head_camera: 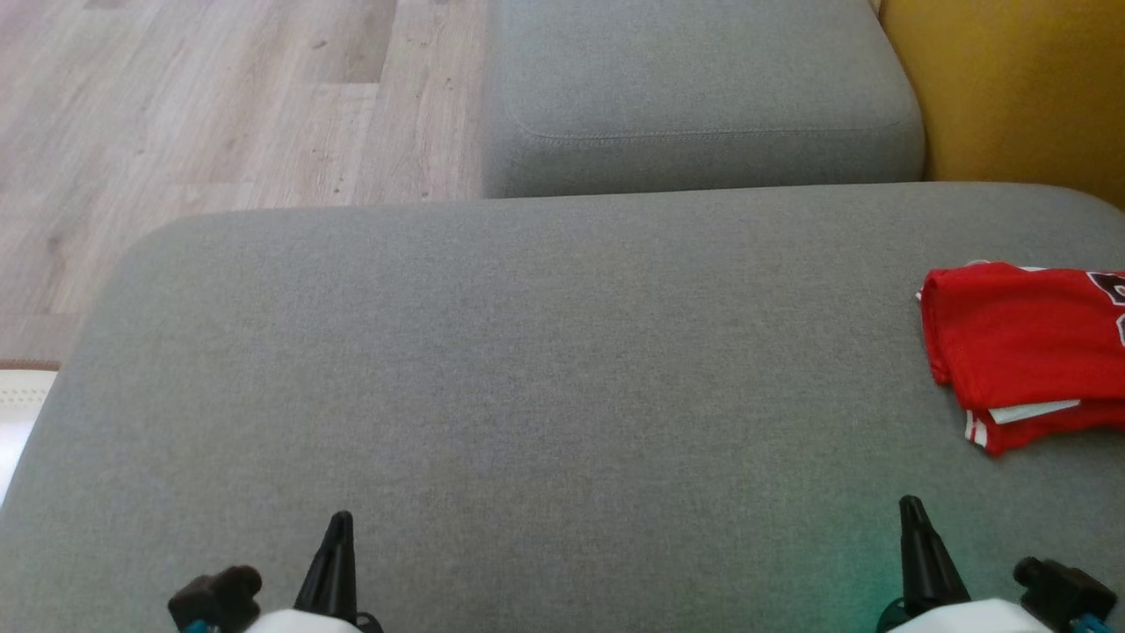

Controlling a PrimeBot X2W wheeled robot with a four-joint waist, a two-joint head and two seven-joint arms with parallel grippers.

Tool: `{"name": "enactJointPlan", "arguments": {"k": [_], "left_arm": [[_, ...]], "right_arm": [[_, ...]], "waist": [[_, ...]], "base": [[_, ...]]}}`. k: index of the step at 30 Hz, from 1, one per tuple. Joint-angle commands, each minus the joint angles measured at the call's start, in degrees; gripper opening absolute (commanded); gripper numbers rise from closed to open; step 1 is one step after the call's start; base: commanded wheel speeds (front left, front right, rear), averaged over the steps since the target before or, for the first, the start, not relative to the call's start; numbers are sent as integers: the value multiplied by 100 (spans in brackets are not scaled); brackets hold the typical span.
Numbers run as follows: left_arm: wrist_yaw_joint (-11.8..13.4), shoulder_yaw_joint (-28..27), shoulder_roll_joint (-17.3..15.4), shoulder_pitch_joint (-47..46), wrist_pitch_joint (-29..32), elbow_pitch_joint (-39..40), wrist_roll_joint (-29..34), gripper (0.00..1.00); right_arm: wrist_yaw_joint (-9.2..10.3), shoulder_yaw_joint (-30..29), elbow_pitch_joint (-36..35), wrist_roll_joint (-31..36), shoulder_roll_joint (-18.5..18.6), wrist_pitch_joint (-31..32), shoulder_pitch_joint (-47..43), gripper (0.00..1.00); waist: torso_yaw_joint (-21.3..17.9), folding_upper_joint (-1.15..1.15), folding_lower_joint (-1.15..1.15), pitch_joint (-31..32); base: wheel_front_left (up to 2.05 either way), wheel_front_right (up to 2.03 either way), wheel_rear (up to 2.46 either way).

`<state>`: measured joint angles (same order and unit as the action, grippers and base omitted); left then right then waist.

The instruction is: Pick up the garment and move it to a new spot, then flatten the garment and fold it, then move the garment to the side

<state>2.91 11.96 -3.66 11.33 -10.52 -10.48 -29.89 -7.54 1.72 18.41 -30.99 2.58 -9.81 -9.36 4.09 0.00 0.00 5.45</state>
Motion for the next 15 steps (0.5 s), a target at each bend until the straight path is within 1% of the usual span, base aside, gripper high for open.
{"name": "enactJointPlan", "arguments": {"k": [1,15], "left_arm": [[-74,-140,-72,-366,32,161,-150,0],[-220,-331,-98,-568,229,98,-1123,0]], "right_arm": [[1,-9,-196,-157,62,39,299,0],[2,-104,-234,-1080,77,257,486,0]], "waist": [[-5,0,0,-7],[-66,0,0,-91]], "base": [[0,0,0],[0,0,0]]}}
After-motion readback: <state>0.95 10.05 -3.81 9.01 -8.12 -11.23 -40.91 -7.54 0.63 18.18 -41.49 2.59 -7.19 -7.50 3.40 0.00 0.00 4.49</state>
